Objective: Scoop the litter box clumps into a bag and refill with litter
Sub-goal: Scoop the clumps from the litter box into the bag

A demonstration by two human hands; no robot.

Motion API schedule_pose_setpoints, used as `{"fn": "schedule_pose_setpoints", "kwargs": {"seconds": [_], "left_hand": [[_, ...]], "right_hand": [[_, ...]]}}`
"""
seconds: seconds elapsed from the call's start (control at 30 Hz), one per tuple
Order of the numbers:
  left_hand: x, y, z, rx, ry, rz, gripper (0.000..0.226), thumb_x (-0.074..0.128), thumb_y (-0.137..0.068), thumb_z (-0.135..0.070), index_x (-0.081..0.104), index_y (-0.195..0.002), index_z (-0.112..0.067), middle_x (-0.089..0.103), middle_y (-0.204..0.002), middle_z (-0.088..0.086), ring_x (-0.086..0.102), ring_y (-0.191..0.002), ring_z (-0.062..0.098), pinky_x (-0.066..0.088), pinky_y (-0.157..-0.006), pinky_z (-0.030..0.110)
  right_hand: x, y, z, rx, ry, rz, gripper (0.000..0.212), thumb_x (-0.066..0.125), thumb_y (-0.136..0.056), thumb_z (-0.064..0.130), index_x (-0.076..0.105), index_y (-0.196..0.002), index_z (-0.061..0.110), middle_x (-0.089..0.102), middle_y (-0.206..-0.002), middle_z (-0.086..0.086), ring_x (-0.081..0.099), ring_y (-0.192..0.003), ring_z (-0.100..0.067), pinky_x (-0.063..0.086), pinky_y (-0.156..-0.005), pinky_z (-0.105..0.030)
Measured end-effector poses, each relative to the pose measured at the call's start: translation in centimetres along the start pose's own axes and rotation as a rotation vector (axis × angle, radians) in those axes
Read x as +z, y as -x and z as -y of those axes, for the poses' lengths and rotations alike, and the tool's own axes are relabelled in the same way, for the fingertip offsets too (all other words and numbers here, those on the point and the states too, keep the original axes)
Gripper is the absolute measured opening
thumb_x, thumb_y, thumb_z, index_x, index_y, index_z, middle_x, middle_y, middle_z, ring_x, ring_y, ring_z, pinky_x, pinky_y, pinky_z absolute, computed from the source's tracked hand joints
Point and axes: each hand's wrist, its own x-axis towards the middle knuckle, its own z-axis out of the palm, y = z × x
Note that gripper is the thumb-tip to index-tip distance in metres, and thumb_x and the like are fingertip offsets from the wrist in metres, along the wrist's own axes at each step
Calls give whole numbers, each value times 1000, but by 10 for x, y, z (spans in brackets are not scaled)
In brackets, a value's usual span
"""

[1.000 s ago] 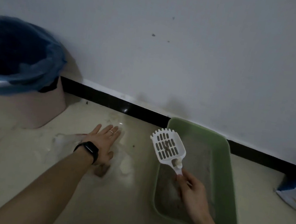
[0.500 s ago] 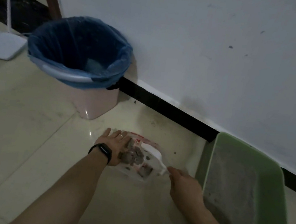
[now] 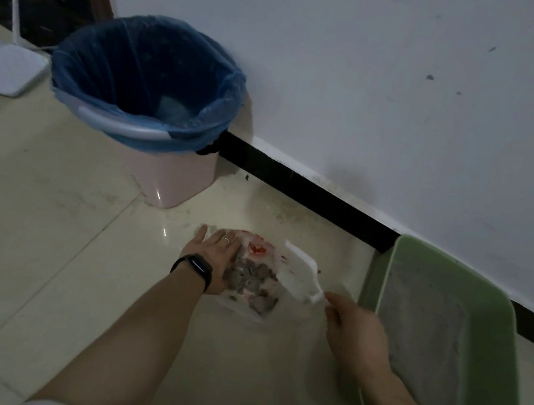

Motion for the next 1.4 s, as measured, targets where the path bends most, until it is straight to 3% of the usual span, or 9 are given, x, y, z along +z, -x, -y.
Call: {"fn": "schedule_pose_setpoints", "kwargs": {"seconds": [0.13, 0.33, 0.5, 0.6, 0.73, 0.93, 1.1, 1.3, 1.4], "left_hand": [[-7, -6, -8, 13, -28, -40, 90, 42, -92, -54, -10, -155, -17, -6, -164, 3, -4, -150, 21, -2, -120, 50], [-22, -32, -59, 83, 79, -92, 82, 35, -94, -50, -12, -155, -22, -10, -163, -2, -4, -150, 18, -3, -120, 47], [-35, -52, -141, 209, 200, -127, 75, 27, -98, -54, -11, -155, -25, -12, -162, -6, -5, -149, 13, -3, -120, 41], [-35, -58, -193, 284, 258, -130, 70, 24, -100, -51, -10, -155, -23, -12, -162, -7, -4, -149, 12, -1, -121, 39], [-28, -60, -249, 317, 315, -138, 69, 22, -102, -46, -11, -155, -16, -10, -163, -1, -2, -149, 14, 2, -121, 39], [-16, -52, -276, 208, 373, -246, 68, 24, -103, -33, -18, -153, -13, -19, -161, 3, -2, -150, 17, 6, -122, 38], [-15, -51, -286, 194, 418, -292, 72, 32, -100, -27, -14, -154, -12, -12, -162, 4, 1, -149, 18, 7, -122, 38], [-10, -51, -284, 208, 389, -298, 72, 31, -99, -28, -13, -154, -12, -12, -163, 4, -1, -149, 17, 4, -122, 37], [-11, -50, -282, 216, 359, -301, 71, 31, -100, -29, -12, -154, -11, -11, -163, 5, -1, -150, 17, 4, -122, 37]], "right_hand": [[-28, 13, -17, 245, -564, 62, 18, 60, -94, 23, 72, -107, 28, 72, -77, 7, 65, -59, -3, 47, -53, -16], [-63, 57, -82, 506, -908, 31, 12, 66, -90, 19, 77, -93, 21, 56, -55, -8, 47, -50, -16, 36, -45, -24], [-78, 98, -164, 665, -539, -130, 13, 66, -87, 37, 77, -90, 30, 65, -61, 13, 60, -63, -11, 43, -64, -26], [-77, 122, -208, 748, -228, 19, 23, 53, -90, 50, 71, -83, 38, 70, -75, 7, 65, -71, -15, 50, -64, -30], [-76, 139, -242, 787, -101, 136, 37, 49, -85, 58, 72, -85, 29, 70, -73, 4, 65, -68, -16, 53, -63, -29], [-82, 132, -258, 733, 112, 272, 33, 50, -81, 51, 69, -95, 28, 67, -88, -1, 63, -78, -21, 48, -64, -27], [-71, 122, -256, 618, -62, 390, 23, 55, -77, 42, 61, -62, 26, 62, -65, 2, 63, -66, -16, 42, -53, -25], [3, 85, -209, 626, -372, 357, 35, 52, -93, 36, 53, -64, 15, 58, -68, -4, 61, -70, -24, 38, -56, -29], [27, 60, -188, 664, -503, 282, 28, 45, -96, 30, 61, -83, 11, 63, -80, -10, 61, -76, -28, 40, -61, -30]]}}
